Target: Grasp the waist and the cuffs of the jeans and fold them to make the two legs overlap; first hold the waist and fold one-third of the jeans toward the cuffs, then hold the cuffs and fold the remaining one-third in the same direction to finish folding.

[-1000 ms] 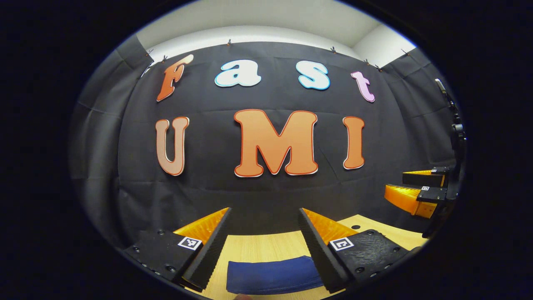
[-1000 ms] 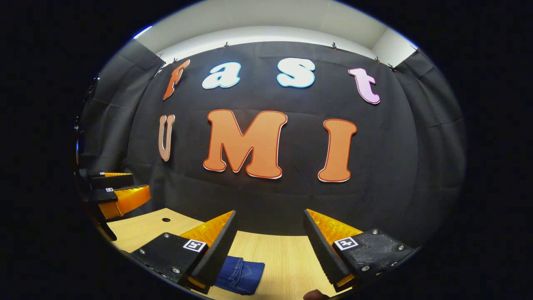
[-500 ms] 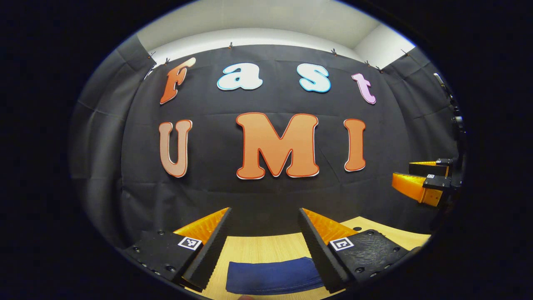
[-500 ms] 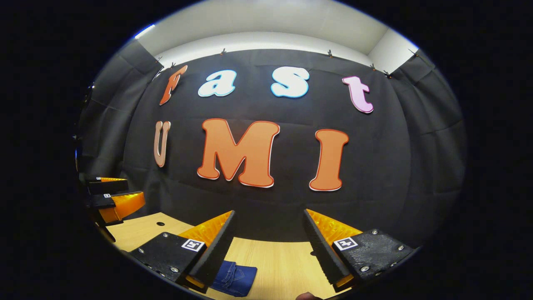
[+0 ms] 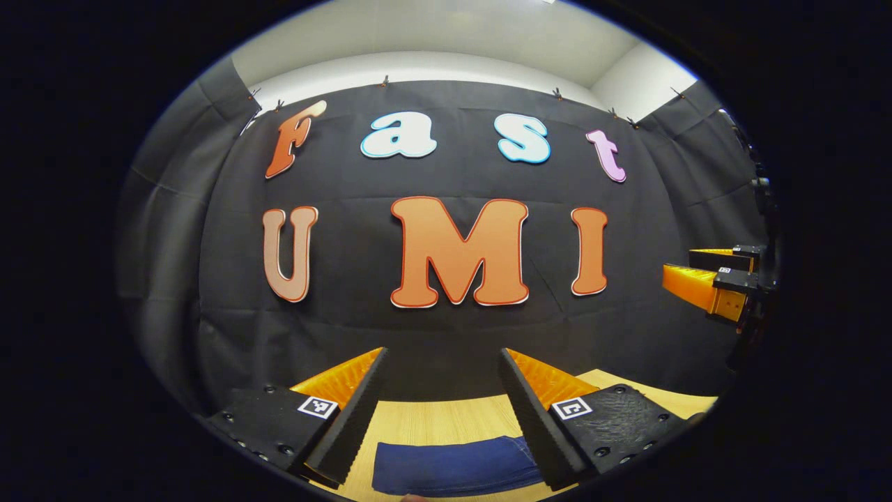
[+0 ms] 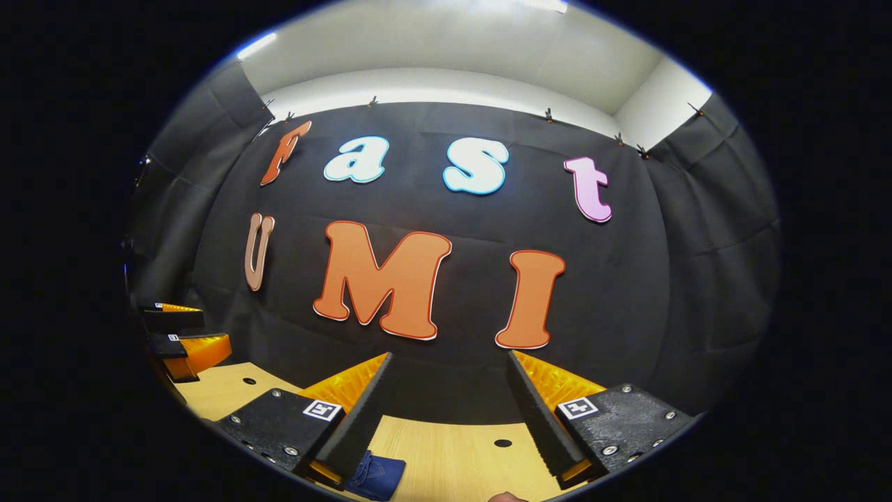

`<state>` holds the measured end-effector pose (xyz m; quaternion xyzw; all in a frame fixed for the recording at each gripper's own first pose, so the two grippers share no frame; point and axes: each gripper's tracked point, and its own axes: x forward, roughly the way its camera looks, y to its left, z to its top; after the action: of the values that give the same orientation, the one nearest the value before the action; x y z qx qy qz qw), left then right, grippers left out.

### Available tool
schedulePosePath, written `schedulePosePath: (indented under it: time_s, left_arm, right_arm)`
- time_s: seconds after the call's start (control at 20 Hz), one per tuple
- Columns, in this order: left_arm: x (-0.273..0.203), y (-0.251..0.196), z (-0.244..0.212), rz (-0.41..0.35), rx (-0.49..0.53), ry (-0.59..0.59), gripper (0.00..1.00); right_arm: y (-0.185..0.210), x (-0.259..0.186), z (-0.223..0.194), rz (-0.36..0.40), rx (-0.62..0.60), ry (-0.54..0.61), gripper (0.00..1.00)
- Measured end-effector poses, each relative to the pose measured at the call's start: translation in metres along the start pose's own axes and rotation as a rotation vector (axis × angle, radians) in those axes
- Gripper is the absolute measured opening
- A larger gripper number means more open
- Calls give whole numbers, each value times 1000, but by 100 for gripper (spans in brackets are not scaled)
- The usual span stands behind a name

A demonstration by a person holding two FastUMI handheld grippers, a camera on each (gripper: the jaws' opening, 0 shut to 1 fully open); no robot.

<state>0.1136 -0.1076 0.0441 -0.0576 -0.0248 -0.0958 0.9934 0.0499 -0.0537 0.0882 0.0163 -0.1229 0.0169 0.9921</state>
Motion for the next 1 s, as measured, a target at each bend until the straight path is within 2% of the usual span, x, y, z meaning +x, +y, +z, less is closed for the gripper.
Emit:
schedulePosePath:
  time_s: [0.1, 0.15, 0.25, 0.4, 0.5, 0.7, 0.9, 1.0]
  left_arm:
    - [2, -2, 3, 2, -4, -6, 94]
    - [2, -2, 5, 5, -7, -9, 94]
    - [1, -5, 5, 11, -12, -14, 94]
    - [2, -9, 5, 19, -14, -12, 94]
    - [-1, -7, 6, 36, -9, -16, 94]
    - [-5, -4, -5, 64, -15, -11, 94]
    - [0, 5, -6, 106, -28, 1, 94]
    - [5, 6, -4, 110, -21, 0, 96]
  right_arm:
    - [-2, -3, 6, -1, 3, -13, 93]
    - [-2, -4, 8, -5, 8, -19, 96]
    - [-1, -4, 6, -3, 28, -21, 93]
    - [4, -7, -7, 11, 52, 6, 93]
    - [8, -9, -17, 29, 58, 30, 97]
    - [16, -9, -31, 64, 63, 71, 94]
    - [20, -10, -34, 91, 70, 86, 100]
    - [18, -11, -32, 92, 64, 80, 96]
